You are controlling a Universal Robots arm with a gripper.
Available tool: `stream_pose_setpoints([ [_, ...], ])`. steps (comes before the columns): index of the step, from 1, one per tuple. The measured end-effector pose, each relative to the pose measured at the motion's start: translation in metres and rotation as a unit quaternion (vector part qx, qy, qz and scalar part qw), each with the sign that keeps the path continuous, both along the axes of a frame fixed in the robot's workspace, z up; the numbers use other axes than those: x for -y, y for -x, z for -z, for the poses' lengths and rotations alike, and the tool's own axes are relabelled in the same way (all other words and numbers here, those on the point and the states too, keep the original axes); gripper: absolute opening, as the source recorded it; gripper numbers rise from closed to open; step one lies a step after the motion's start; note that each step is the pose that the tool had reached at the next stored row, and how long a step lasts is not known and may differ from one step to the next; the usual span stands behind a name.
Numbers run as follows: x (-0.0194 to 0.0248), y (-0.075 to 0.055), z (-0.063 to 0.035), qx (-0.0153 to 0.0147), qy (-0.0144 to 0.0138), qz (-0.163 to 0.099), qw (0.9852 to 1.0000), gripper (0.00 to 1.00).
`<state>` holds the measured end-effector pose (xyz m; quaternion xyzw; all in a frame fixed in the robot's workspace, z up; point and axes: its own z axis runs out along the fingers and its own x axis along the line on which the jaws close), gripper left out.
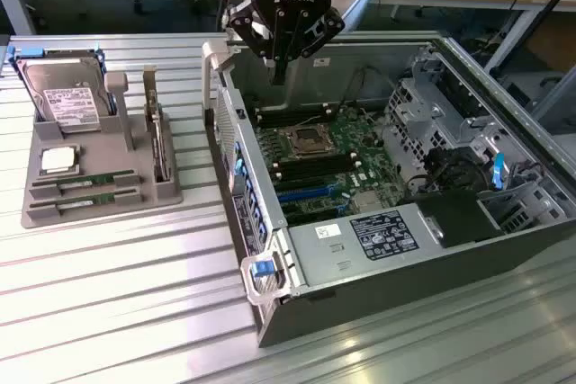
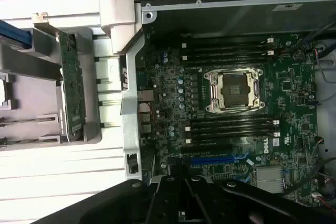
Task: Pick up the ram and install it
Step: 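Reach for the ram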
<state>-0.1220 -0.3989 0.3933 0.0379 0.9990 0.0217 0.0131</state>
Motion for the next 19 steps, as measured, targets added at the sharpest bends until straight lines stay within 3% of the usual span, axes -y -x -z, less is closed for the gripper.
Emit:
stream_pose_setpoints([
  [1,0.0,0.007,0.0,0.0,0.0,0.0,1.0,0.11],
  [19,0.0,0.028,0.0,0.0,0.0,0.0,1.0,0.11],
])
